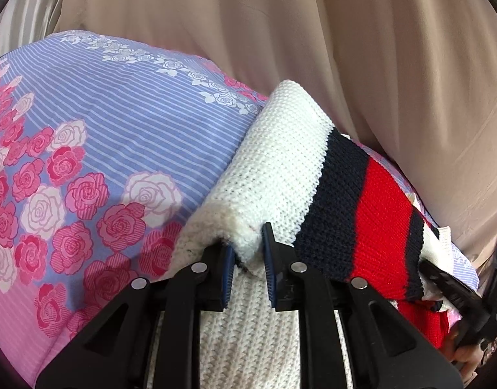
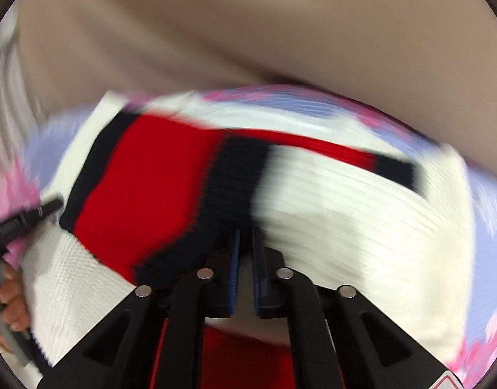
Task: Fold small clothes
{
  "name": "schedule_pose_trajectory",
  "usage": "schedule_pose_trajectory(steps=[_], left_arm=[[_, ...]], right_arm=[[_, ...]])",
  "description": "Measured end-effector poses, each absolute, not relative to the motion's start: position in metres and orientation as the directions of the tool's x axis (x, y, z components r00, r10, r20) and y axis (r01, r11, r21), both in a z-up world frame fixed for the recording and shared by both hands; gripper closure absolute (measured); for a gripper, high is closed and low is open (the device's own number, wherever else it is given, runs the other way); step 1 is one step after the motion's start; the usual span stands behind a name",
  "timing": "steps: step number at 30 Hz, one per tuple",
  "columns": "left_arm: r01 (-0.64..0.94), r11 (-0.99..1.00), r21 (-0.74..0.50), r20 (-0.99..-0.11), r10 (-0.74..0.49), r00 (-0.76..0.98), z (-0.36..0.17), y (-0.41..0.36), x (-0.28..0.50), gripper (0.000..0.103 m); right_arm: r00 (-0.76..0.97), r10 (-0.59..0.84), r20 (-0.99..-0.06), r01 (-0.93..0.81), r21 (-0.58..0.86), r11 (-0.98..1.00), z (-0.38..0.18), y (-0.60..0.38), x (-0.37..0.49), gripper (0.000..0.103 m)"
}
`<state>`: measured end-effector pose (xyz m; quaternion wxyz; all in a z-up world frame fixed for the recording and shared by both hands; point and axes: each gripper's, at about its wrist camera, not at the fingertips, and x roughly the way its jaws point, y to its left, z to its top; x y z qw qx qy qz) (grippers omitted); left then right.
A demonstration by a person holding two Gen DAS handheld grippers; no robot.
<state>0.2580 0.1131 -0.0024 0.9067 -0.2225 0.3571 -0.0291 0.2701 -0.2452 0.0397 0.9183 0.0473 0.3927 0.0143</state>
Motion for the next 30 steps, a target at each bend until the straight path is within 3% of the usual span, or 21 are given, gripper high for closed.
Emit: schedule_pose_trajectory(steps=[3, 6, 7, 10, 12, 14, 16, 17, 18, 19, 20, 25, 30], left_arm=[[-0.106, 0.904, -0.413, -0.638, -0.204, 0.743, -0.003, 0.114, 0.259, 0.087], [-0.105, 0.902, -0.418, -0.636, -0.208, 0.743, -0.004, 0.114, 0.259, 0.087], [-0.104, 0.901, -0.422, -0.634, -0.212, 0.744, -0.005, 0.115, 0.259, 0.086], [-0.098, 0.886, -0.453, -0.622, -0.236, 0.747, -0.007, 0.122, 0.258, 0.086], [-0.083, 0.873, -0.481, -0.609, -0.264, 0.748, -0.007, 0.127, 0.256, 0.085], [-0.048, 0.881, -0.471, -0.609, -0.285, 0.74, -0.003, 0.133, 0.244, 0.082], [-0.023, 0.903, -0.428, -0.621, -0.275, 0.734, 0.006, 0.139, 0.222, 0.079], [-0.007, 0.906, -0.424, -0.617, -0.283, 0.734, 0.01, 0.145, 0.206, 0.077], [0.017, 0.903, -0.43, -0.61, -0.304, 0.732, 0.015, 0.153, 0.186, 0.067], [0.026, 0.903, -0.428, -0.612, -0.311, 0.727, 0.019, 0.16, 0.168, 0.055], [0.032, 0.907, -0.421, -0.622, -0.314, 0.717, 0.021, 0.169, 0.146, 0.051], [0.046, 0.904, -0.425, -0.706, -0.363, 0.608, 0.011, 0.193, 0.064, 0.05], [0.028, 0.844, -0.536, -0.72, -0.474, 0.507, -0.013, 0.191, 0.01, 0.049]], right_arm=[[0.727, 0.043, -0.686, 0.109, 0.177, 0.978, 0.052, -0.297, 0.245, 0.085], [0.704, -0.002, -0.71, 0.106, 0.103, 0.989, 0.041, -0.304, 0.236, 0.086], [0.677, -0.051, -0.734, 0.123, 0.044, 0.991, 0.029, -0.306, 0.24, 0.092], [0.697, -0.03, -0.716, 0.168, 0.122, 0.978, 0.039, -0.316, 0.227, 0.091], [0.724, -0.048, -0.688, 0.194, 0.137, 0.971, 0.057, -0.313, 0.202, 0.078], [0.751, -0.036, -0.659, 0.166, 0.135, 0.977, 0.075, -0.307, 0.165, 0.074], [0.762, -0.023, -0.647, 0.147, 0.138, 0.98, 0.082, -0.306, 0.122, 0.056], [0.762, -0.013, -0.648, 0.137, 0.141, 0.98, 0.082, -0.304, 0.099, 0.052], [0.758, -0.005, -0.653, 0.131, 0.144, 0.981, 0.079, -0.306, 0.07, 0.048], [0.75, -0.002, -0.662, 0.133, 0.147, 0.98, 0.075, -0.306, 0.048, 0.047], [0.735, 0.01, -0.678, 0.132, 0.157, 0.979, 0.066, -0.308, 0.024, 0.046], [0.654, 0.063, -0.754, 0.174, 0.231, 0.957, 0.011, -0.314, -0.082, 0.044], [0.65, 0.182, -0.737, 0.153, 0.363, 0.919, -0.014, -0.3, -0.132, 0.043]])
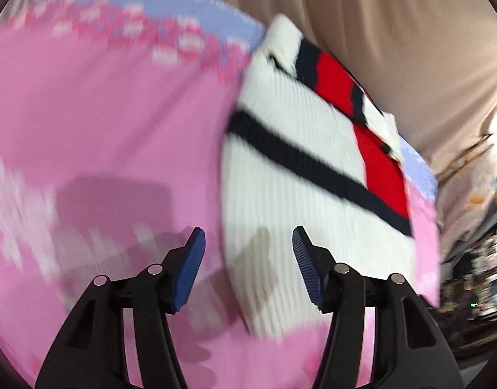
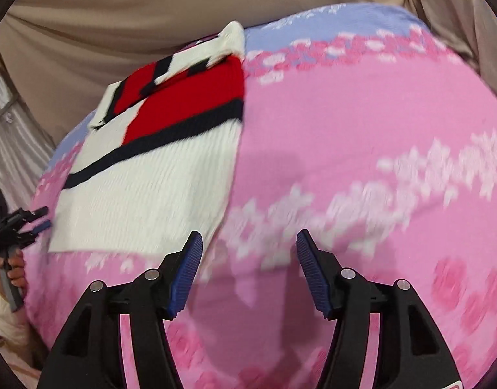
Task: Fold small clothes
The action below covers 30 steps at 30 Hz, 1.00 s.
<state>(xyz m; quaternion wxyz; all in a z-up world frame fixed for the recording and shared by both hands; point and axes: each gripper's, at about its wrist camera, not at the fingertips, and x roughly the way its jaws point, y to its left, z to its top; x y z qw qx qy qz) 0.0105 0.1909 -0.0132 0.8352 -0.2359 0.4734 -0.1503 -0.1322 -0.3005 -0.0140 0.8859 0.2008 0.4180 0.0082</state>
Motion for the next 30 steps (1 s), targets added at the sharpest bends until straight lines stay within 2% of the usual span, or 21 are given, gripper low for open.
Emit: schedule_pose_trajectory(steps=[2, 4, 6, 8, 10, 11, 12, 13, 19, 24, 27, 30], left_arm=[[0.037, 0.806, -0.591, -0.7, -0.535, 0.472, -0.021, 0.183, 0.002, 0.049], [0.05, 0.812, -0.581, -0.694, -0.527, 0.49, -0.02, 0.174, -0.002, 0.049], [0.059, 0.795, -0.603, -0.682, -0.553, 0.478, -0.021, 0.168, 0.0, 0.05], [0.048, 0.767, -0.64, -0.665, -0.584, 0.466, -0.025, 0.164, 0.003, 0.062], [0.036, 0.771, -0.636, -0.671, -0.576, 0.467, -0.026, 0.161, 0.007, 0.086], [0.031, 0.779, -0.626, -0.677, -0.563, 0.475, -0.025, 0.16, 0.008, 0.091], [0.03, 0.788, -0.615, -0.682, -0.55, 0.483, -0.022, 0.16, 0.008, 0.095], [0.036, 0.791, -0.611, -0.678, -0.545, 0.494, -0.018, 0.16, 0.007, 0.096], [0.138, 0.827, -0.545, -0.625, -0.511, 0.59, 0.026, 0.161, -0.03, 0.097], [0.29, 0.8, -0.525, -0.538, -0.576, 0.615, 0.059, 0.169, -0.083, 0.097], [0.388, 0.768, -0.509, -0.438, -0.62, 0.651, 0.083, 0.18, -0.13, 0.097], [0.476, 0.727, -0.495, -0.308, -0.659, 0.686, 0.11, 0.195, -0.176, 0.097]], right_arm=[[0.659, 0.234, -0.715, 0.129, 0.414, 0.901, -0.017, -0.296, -0.133, 0.043], [0.674, 0.258, -0.692, 0.113, 0.441, 0.89, -0.019, -0.288, -0.126, 0.038], [0.679, 0.294, -0.673, 0.086, 0.47, 0.878, -0.019, -0.281, -0.116, 0.038], [0.682, 0.332, -0.652, 0.066, 0.507, 0.86, -0.019, -0.274, -0.104, 0.038], [0.684, 0.321, -0.655, 0.078, 0.503, 0.861, -0.019, -0.27, -0.093, 0.039], [0.688, 0.304, -0.658, 0.084, 0.489, 0.868, -0.016, -0.267, -0.089, 0.043], [0.69, 0.296, -0.66, 0.091, 0.485, 0.87, -0.016, -0.267, -0.086, 0.065], [0.686, 0.301, -0.662, 0.096, 0.493, 0.864, -0.016, -0.267, -0.083, 0.093], [0.79, 0.299, -0.535, 0.032, 0.523, 0.852, 0.019, -0.269, -0.122, 0.095], [0.848, 0.289, -0.444, -0.052, 0.472, 0.88, 0.048, -0.269, -0.183, 0.096], [0.887, 0.321, -0.331, -0.144, 0.462, 0.875, 0.067, -0.274, -0.235, 0.096], [0.91, 0.374, -0.179, -0.258, 0.462, 0.849, 0.098, -0.278, -0.289, 0.096]])
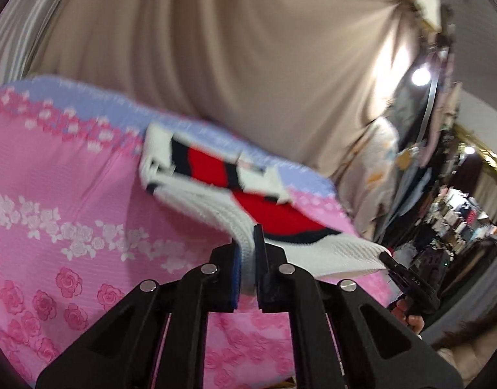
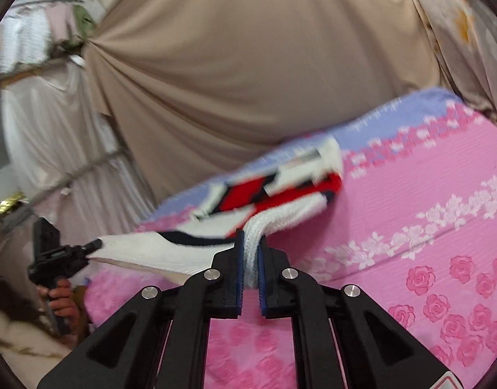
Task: Fold small clothes
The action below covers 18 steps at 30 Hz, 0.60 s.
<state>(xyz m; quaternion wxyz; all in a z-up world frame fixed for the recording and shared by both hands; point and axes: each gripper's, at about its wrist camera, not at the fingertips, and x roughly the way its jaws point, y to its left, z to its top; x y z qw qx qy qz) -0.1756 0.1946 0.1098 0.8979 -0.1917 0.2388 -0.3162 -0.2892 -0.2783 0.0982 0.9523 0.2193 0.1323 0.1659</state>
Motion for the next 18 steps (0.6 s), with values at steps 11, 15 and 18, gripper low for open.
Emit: schedule_pose_trajectory(steps=[11, 15, 18], left_arm=[[0.531, 0.752, -0.39, -0.155, -0.623, 0.767, 0.18, 0.187, -0.151, 0.097], [0.403, 0.821, -0.404, -0.382, -0.552, 0.741, 0.142, 0.155, -0.056, 0.097], [0.311, 0.868, -0.387, -0.509, -0.482, 0.713, 0.106, 0.135, 0.009, 0.097]], right_arm=[[0.952, 0.304, 0.031, -0.288, 0.417, 0.862, 0.171, -0.285, -0.261, 0.096], [0.949, 0.253, -0.19, -0.115, 0.54, 0.834, 0.126, -0.312, -0.151, 0.096], [0.916, 0.226, -0.331, 0.001, 0.568, 0.823, 0.088, -0.323, -0.083, 0.096]])
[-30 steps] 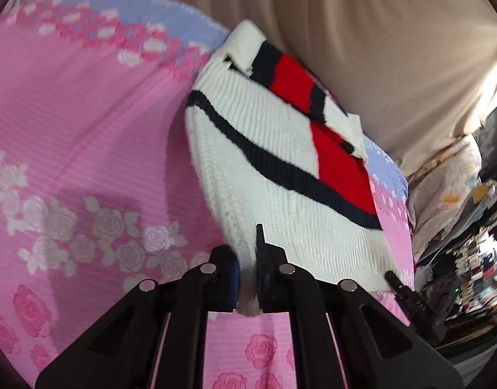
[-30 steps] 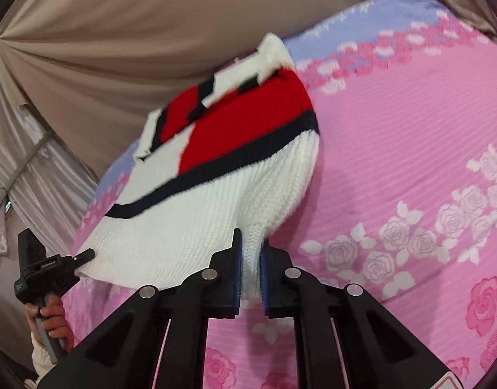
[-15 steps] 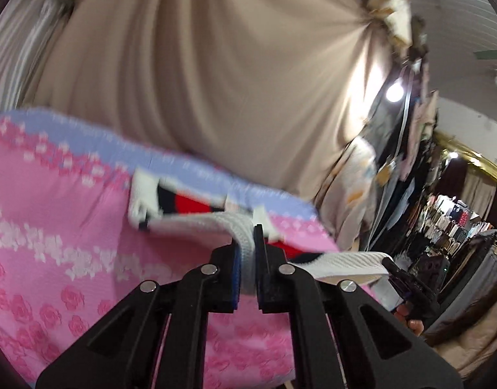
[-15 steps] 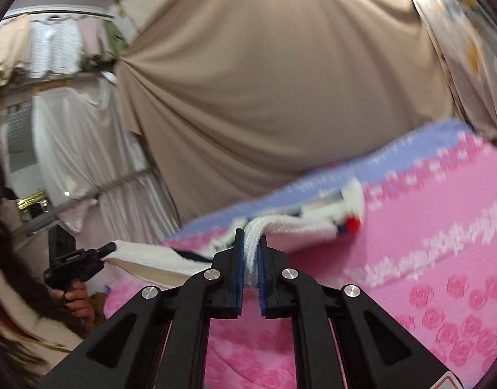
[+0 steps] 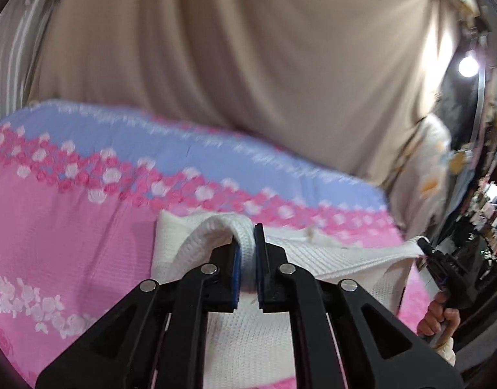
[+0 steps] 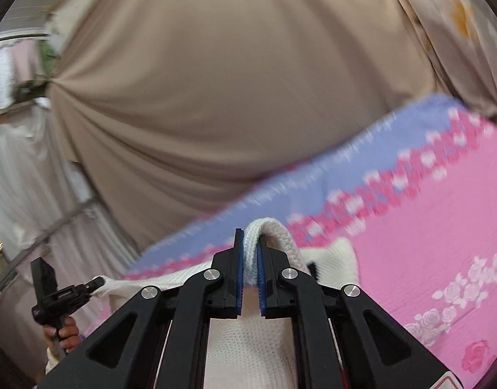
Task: Fold small clothes
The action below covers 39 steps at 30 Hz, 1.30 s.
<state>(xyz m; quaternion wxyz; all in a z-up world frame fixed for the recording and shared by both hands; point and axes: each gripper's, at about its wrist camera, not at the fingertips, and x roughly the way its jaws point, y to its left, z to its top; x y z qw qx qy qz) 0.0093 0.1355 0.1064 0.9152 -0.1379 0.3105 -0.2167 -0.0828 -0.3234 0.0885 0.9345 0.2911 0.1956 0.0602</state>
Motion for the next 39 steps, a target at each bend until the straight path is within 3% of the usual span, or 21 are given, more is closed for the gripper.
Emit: schedule_pose_trajectory(steps=[4, 9, 12, 14, 15, 16, 17, 18, 19, 21, 26, 32, 33, 35, 36, 37, 39], left_arm=[[0.198, 0.898, -0.394, -0.637, -0.422, 0.646, 0.054, 0.12, 0.079, 0.097], [0.103, 0.914, -0.393, -0.719, -0.375, 0.585, 0.009, 0.113, 0.127, 0.096], [0.098, 0.918, -0.384, -0.733, -0.368, 0.572, -0.001, 0.111, 0.133, 0.092], [0.122, 0.907, -0.404, -0.715, -0.396, 0.576, 0.003, 0.114, 0.128, 0.089], [0.137, 0.903, -0.408, -0.703, -0.406, 0.584, 0.01, 0.115, 0.122, 0.083], [0.147, 0.904, -0.402, -0.692, -0.405, 0.598, 0.017, 0.118, 0.114, 0.064], [0.149, 0.911, -0.385, -0.679, -0.389, 0.623, 0.026, 0.122, 0.101, 0.052], [0.151, 0.917, -0.368, -0.654, -0.371, 0.659, 0.037, 0.13, 0.084, 0.031], [0.16, 0.921, -0.355, -0.626, -0.361, 0.691, 0.046, 0.138, 0.064, 0.022], [0.177, 0.929, -0.324, -0.617, -0.349, 0.706, 0.054, 0.151, 0.031, 0.016], [0.177, 0.922, -0.344, -0.705, -0.378, 0.599, 0.022, 0.171, -0.032, 0.016], [0.122, 0.896, -0.427, -0.714, -0.417, 0.562, -0.003, 0.167, -0.043, 0.023], [0.121, 0.892, -0.437, -0.711, -0.424, 0.561, -0.004, 0.166, -0.041, 0.031], [0.115, 0.901, -0.419, -0.721, -0.407, 0.56, -0.002, 0.16, -0.038, 0.043], [0.119, 0.907, -0.404, -0.726, -0.397, 0.562, 0.0, 0.159, -0.038, 0.066], [0.124, 0.917, -0.379, -0.738, -0.38, 0.557, 0.002, 0.158, -0.038, 0.093], [0.101, 0.931, -0.351, -0.755, -0.345, 0.558, 0.005, 0.165, -0.043, 0.095]], right_arm=[[0.869, 0.185, -0.459, 0.123, 0.562, 0.818, 0.05, -0.338, -0.017, 0.096], [0.799, 0.145, -0.583, 0.232, 0.521, 0.821, 0.02, -0.341, 0.032, 0.096], [0.786, 0.115, -0.608, 0.242, 0.473, 0.847, 0.022, -0.332, 0.035, 0.095], [0.813, 0.122, -0.569, 0.224, 0.5, 0.837, 0.03, -0.333, 0.023, 0.086], [0.838, 0.119, -0.532, 0.213, 0.521, 0.826, 0.038, -0.335, 0.009, 0.071], [0.859, 0.088, -0.504, 0.221, 0.521, 0.825, 0.046, -0.336, -0.007, 0.049], [0.879, 0.05, -0.475, 0.224, 0.502, 0.836, 0.054, -0.335, -0.028, 0.041], [0.883, 0.027, -0.468, 0.227, 0.478, 0.849, 0.059, -0.333, -0.043, 0.038], [0.877, 0.008, -0.48, 0.235, 0.443, 0.865, 0.06, -0.331, -0.059, 0.038], [0.851, -0.01, -0.525, 0.248, 0.385, 0.889, 0.052, -0.328, -0.095, 0.038], [0.767, 0.033, -0.641, 0.256, 0.353, 0.9, 0.006, -0.317, -0.166, 0.037], [0.767, 0.109, -0.632, 0.2, 0.397, 0.895, -0.013, -0.297, -0.17, 0.037], [0.774, 0.129, -0.62, 0.19, 0.423, 0.886, -0.012, -0.297, -0.165, 0.039], [0.772, 0.144, -0.618, 0.196, 0.448, 0.872, -0.012, -0.297, -0.154, 0.057], [0.765, 0.14, -0.629, 0.208, 0.447, 0.87, -0.011, -0.298, -0.15, 0.084], [0.768, 0.163, -0.62, 0.197, 0.471, 0.86, -0.009, -0.301, -0.15, 0.093], [0.802, 0.207, -0.561, 0.16, 0.535, 0.83, 0.001, -0.307, -0.163, 0.094]])
